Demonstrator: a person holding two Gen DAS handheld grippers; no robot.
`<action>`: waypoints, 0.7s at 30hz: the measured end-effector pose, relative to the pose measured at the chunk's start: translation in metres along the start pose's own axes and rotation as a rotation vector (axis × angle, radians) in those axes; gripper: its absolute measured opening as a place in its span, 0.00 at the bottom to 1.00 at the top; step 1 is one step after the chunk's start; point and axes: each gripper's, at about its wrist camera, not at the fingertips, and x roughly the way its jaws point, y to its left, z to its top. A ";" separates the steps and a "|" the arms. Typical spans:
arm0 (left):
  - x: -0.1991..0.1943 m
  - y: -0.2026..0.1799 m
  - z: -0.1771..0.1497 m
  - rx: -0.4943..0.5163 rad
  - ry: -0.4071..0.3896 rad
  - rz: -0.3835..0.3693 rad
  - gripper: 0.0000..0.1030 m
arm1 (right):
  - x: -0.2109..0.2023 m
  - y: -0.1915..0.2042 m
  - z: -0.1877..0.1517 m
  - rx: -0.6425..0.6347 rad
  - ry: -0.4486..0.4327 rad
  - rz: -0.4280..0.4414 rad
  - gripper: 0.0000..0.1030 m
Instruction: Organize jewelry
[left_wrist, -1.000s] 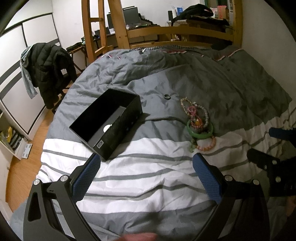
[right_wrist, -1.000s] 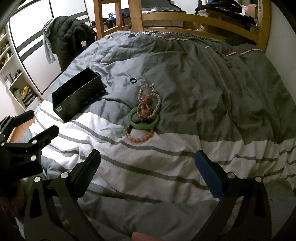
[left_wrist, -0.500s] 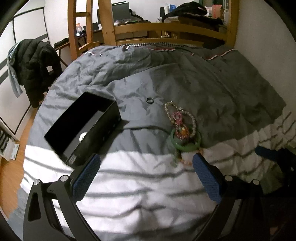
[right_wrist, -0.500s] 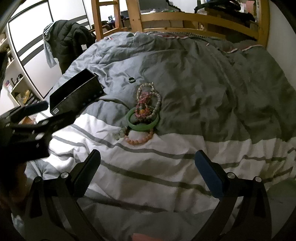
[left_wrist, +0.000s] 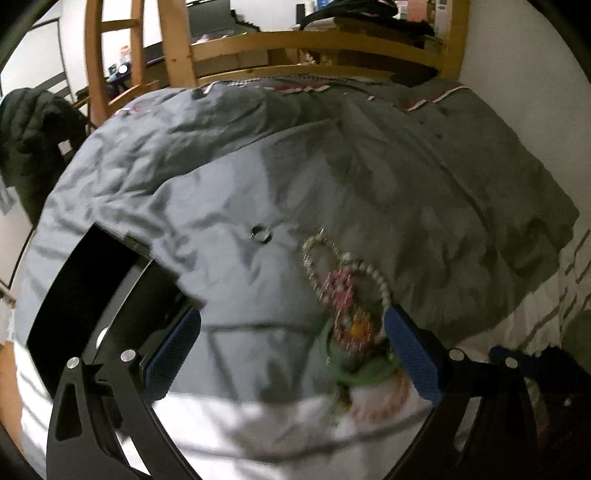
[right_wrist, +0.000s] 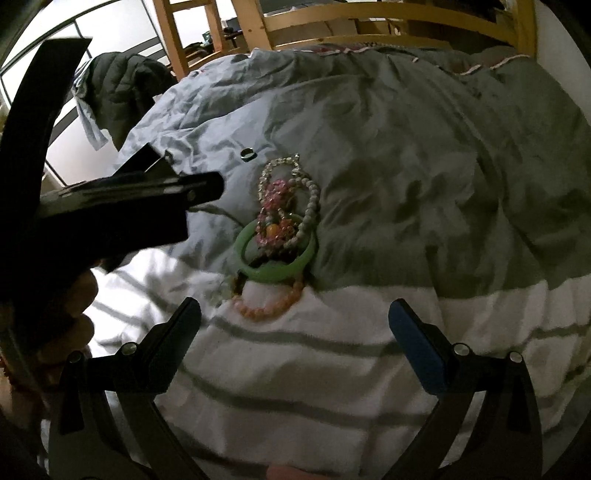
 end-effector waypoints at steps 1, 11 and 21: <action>0.006 -0.002 0.004 0.007 -0.001 -0.002 0.96 | 0.007 -0.001 0.004 0.006 0.002 0.004 0.97; 0.060 0.013 0.031 0.020 -0.029 -0.012 0.96 | 0.058 0.003 0.017 -0.042 0.023 0.014 0.97; 0.109 0.022 0.033 0.016 0.072 -0.049 0.51 | 0.074 0.013 0.010 -0.115 0.019 -0.024 0.81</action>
